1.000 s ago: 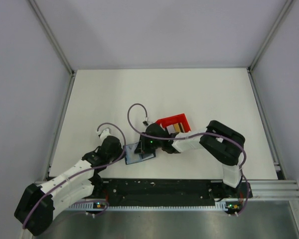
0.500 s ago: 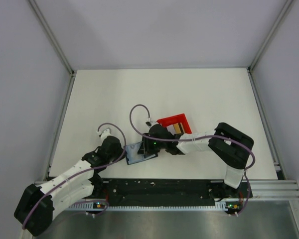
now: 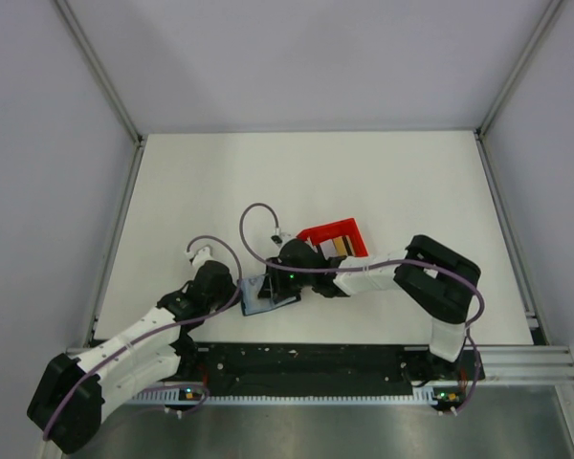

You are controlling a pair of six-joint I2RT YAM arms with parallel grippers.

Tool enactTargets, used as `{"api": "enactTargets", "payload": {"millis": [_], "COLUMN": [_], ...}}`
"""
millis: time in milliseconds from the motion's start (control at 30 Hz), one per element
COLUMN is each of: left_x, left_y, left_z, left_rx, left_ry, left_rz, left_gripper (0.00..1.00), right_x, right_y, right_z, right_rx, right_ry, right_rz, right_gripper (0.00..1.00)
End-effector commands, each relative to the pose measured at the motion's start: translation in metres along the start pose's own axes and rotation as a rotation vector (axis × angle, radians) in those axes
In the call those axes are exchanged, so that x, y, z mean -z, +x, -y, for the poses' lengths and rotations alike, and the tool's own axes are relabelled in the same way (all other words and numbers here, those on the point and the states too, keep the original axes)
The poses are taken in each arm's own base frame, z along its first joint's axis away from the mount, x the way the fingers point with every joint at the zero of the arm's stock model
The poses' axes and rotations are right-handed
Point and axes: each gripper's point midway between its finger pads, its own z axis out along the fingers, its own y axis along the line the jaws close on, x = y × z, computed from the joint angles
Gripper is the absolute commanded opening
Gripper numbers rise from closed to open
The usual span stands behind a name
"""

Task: Put the credit cards into the card holder
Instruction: Insert the credit card into the card holder.

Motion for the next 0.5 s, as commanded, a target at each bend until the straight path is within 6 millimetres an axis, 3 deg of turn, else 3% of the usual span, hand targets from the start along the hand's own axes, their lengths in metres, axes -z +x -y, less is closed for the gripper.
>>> {"api": "enactTargets", "payload": {"millis": [0, 267, 467], "left_x": [-0.001, 0.0, 0.003], "left_y": [-0.004, -0.005, -0.01], "left_z": [0.013, 0.012, 0.01], "left_rx": [0.001, 0.001, -0.004], "left_ry": [0.055, 0.047, 0.023], "left_rz": [0.011, 0.015, 0.028], "left_gripper": [0.0, 0.0, 0.0], "right_x": [-0.007, -0.001, 0.037], "right_y": [0.0, -0.007, -0.046], "right_z": [-0.042, -0.037, -0.033], "right_rx": [0.092, 0.115, 0.177], "right_ry": [-0.091, -0.026, 0.019], "right_rz": [-0.011, 0.014, 0.116], "right_gripper": [0.33, 0.32, 0.38]}}
